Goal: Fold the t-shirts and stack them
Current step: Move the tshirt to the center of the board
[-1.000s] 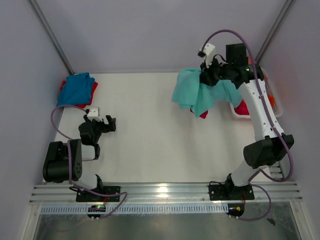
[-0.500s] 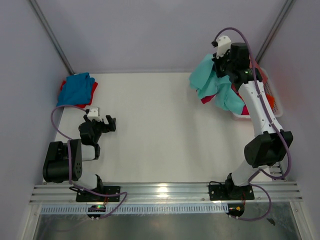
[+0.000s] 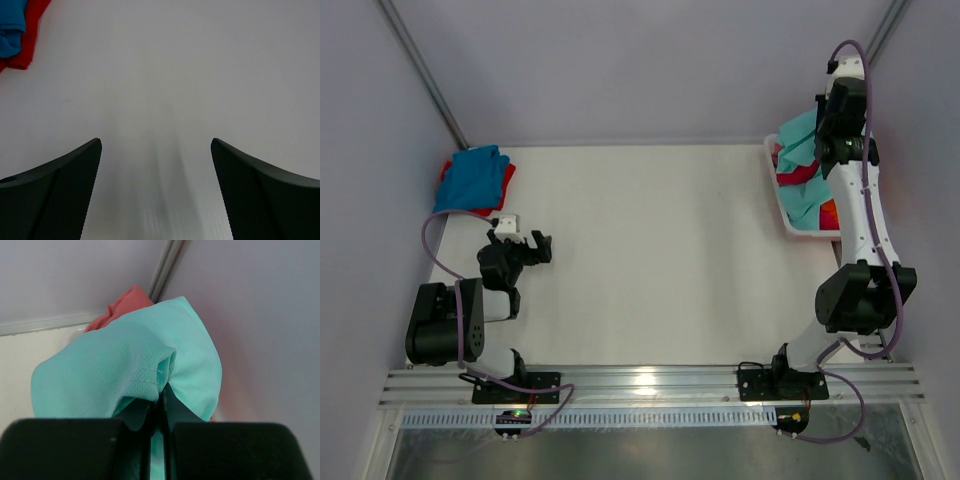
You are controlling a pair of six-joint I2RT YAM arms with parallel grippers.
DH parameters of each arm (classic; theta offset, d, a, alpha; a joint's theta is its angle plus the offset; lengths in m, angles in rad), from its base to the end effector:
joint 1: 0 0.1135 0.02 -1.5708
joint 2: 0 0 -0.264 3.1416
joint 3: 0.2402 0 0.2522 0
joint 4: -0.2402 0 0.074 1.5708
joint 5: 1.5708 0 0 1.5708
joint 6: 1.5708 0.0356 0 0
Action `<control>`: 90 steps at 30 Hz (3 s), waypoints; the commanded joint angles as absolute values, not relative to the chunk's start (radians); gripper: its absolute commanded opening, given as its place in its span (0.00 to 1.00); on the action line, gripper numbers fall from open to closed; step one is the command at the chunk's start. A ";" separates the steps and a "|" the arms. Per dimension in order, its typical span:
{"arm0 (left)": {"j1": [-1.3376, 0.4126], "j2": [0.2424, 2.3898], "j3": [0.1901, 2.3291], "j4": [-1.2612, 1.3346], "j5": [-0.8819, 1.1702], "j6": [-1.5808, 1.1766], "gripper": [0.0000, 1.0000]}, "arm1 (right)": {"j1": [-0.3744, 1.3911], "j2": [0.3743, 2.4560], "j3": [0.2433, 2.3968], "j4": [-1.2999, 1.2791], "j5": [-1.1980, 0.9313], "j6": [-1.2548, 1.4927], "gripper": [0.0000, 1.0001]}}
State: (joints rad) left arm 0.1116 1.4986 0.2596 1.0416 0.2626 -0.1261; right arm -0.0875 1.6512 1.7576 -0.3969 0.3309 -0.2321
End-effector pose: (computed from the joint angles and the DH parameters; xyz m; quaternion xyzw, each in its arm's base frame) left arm 0.2433 0.0180 0.1435 -0.0085 0.7711 -0.1058 0.6278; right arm 0.3791 -0.0449 0.4315 0.0410 0.7961 -0.2242 0.5606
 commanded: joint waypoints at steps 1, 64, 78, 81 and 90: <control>0.110 1.500 0.282 1.081 0.267 -0.110 0.91 | -0.094 1.657 1.790 -0.330 0.448 -0.239 0.03; 0.110 1.500 0.282 1.083 0.268 -0.110 0.89 | -0.189 1.667 1.733 -0.207 0.399 -0.224 0.03; 0.110 1.500 0.282 1.083 0.268 -0.110 0.89 | -0.189 1.701 2.131 -0.293 0.302 -0.167 0.03; 0.110 1.500 0.282 1.081 0.267 -0.109 0.89 | -0.187 1.796 2.384 -0.417 0.310 -0.160 0.03; 0.110 1.502 0.282 1.080 0.267 -0.110 0.89 | -0.187 1.664 2.301 -0.426 -0.169 -0.083 0.03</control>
